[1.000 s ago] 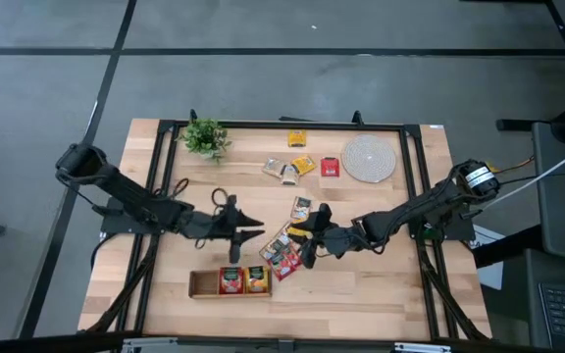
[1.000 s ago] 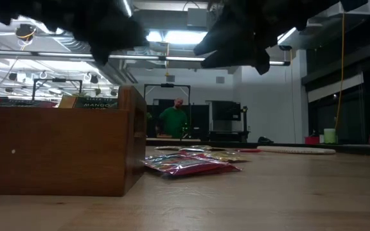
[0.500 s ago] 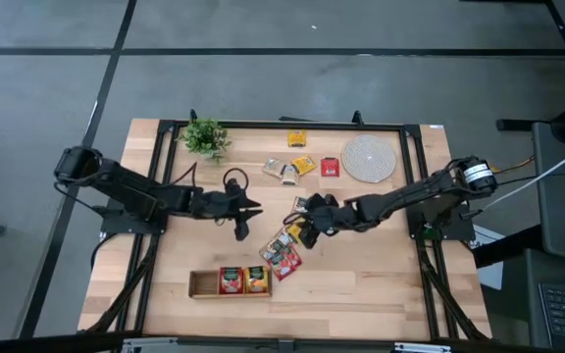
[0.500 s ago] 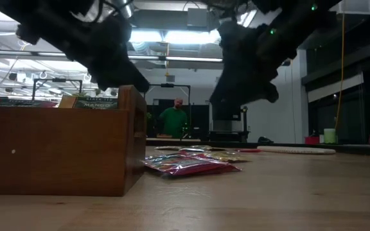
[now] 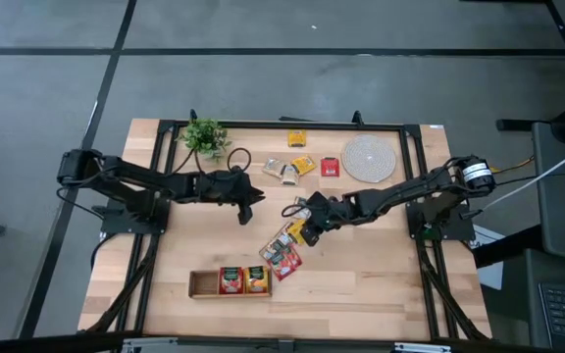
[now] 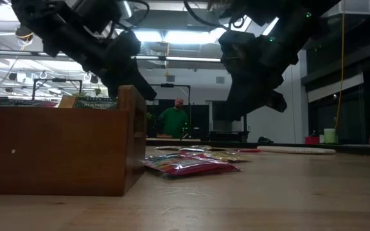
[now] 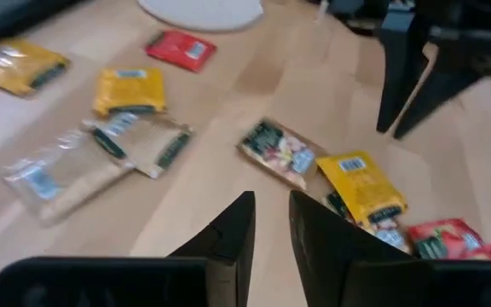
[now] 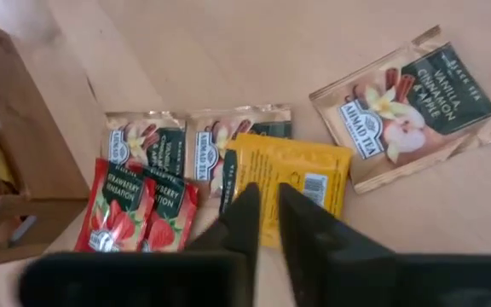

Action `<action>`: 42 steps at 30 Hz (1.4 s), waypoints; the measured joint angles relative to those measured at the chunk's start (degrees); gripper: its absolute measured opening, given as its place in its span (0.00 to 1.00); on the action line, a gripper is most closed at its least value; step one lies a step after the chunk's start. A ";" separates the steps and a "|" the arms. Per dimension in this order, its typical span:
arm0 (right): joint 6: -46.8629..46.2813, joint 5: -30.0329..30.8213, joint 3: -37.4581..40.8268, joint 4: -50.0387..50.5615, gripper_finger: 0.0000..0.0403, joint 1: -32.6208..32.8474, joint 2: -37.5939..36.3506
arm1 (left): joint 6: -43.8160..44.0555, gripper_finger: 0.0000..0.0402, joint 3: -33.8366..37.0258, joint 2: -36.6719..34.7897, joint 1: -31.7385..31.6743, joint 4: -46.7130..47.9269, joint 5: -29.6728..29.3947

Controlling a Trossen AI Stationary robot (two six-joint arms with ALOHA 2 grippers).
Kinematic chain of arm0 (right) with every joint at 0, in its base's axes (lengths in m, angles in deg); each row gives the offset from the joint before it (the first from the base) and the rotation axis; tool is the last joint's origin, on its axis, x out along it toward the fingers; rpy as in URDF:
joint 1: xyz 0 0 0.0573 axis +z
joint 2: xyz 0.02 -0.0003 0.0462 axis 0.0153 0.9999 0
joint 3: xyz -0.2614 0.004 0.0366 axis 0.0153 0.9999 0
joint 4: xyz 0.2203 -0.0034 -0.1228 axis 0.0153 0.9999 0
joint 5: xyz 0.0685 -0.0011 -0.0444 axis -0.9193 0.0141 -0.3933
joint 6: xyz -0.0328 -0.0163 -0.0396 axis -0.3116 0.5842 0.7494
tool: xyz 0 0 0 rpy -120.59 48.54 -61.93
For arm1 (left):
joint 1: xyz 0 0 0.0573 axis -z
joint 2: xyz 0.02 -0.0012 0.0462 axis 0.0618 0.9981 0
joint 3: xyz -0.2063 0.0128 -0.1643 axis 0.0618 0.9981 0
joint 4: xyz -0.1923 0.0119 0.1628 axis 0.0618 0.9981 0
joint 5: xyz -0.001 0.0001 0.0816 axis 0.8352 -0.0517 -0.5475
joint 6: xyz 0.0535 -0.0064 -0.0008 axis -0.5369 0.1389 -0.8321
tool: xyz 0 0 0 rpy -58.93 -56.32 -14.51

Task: Pick & Place Tea
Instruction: Put the brown tea bag into the left section of the wooden organizer

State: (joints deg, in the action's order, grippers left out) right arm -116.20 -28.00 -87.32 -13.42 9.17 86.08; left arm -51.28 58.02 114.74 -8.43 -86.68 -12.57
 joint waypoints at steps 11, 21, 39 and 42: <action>3.69 3.51 0.00 2.45 0.02 -3.66 0.00 | -9.61 0.14 -3.32 7.46 -2.94 -4.41 0.79; 13.50 3.39 0.04 -7.31 0.05 -14.61 0.00 | -10.20 0.01 -6.16 8.74 -10.14 -1.88 -2.94; 10.33 -6.01 0.02 1.70 0.02 -16.09 0.00 | -8.14 0.01 -6.16 17.78 -10.30 -9.29 12.67; 7.42 -6.15 0.01 3.56 0.01 -14.78 0.67 | -9.43 0.01 -6.16 17.78 -8.72 -9.26 12.00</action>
State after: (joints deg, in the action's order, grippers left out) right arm -108.78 -34.15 -87.31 -9.86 -5.61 86.75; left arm -60.71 51.86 132.53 -17.15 -95.94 -0.57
